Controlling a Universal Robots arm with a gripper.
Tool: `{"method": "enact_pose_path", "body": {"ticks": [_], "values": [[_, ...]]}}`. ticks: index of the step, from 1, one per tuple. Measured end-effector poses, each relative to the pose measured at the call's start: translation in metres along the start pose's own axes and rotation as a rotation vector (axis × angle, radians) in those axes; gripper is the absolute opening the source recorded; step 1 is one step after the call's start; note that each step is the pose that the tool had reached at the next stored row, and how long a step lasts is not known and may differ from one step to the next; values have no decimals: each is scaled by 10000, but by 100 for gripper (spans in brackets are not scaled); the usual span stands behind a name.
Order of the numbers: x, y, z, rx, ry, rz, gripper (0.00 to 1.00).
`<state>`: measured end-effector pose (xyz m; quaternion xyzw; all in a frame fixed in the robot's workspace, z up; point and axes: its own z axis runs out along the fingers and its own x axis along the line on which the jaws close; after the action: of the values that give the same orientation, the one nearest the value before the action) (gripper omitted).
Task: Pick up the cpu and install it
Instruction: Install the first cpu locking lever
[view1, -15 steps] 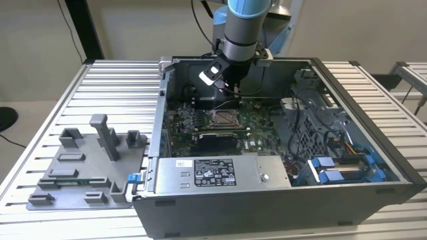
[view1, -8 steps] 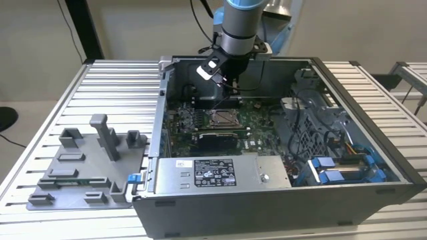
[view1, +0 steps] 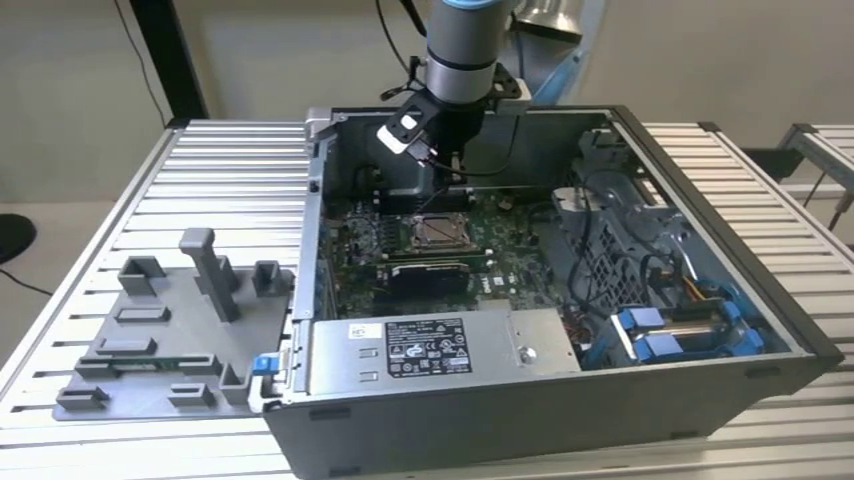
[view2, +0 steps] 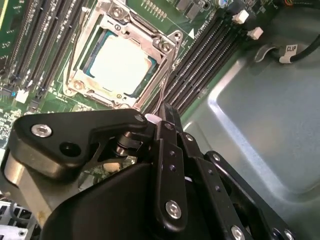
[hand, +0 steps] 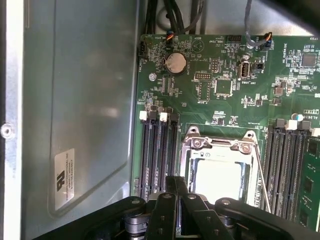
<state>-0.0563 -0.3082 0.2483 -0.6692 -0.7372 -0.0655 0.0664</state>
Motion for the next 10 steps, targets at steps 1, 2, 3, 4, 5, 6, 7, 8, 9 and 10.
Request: {"method": "enact_pose_path", "body": {"ticks": [1, 2, 3, 4, 5, 6, 7, 8, 9, 10], "values": [[-1, -1, 7, -4, 1, 3, 0], [-1, -1, 16, -10, 40, 1, 0], [1, -2, 22, -15, 104, 3, 0], [5, -2, 26, -31, 248, 3, 0], [6, -1, 27, -50, 402, 2, 0], [5, 1, 27, -57, 498, 2, 0], [4, 13, 27, -61, 518, 6, 0], [0, 25, 31, -63, 518, 9, 0], [-1, 27, 39, -67, 521, 17, 0], [-4, 26, 43, -62, 508, 20, 0]]}}
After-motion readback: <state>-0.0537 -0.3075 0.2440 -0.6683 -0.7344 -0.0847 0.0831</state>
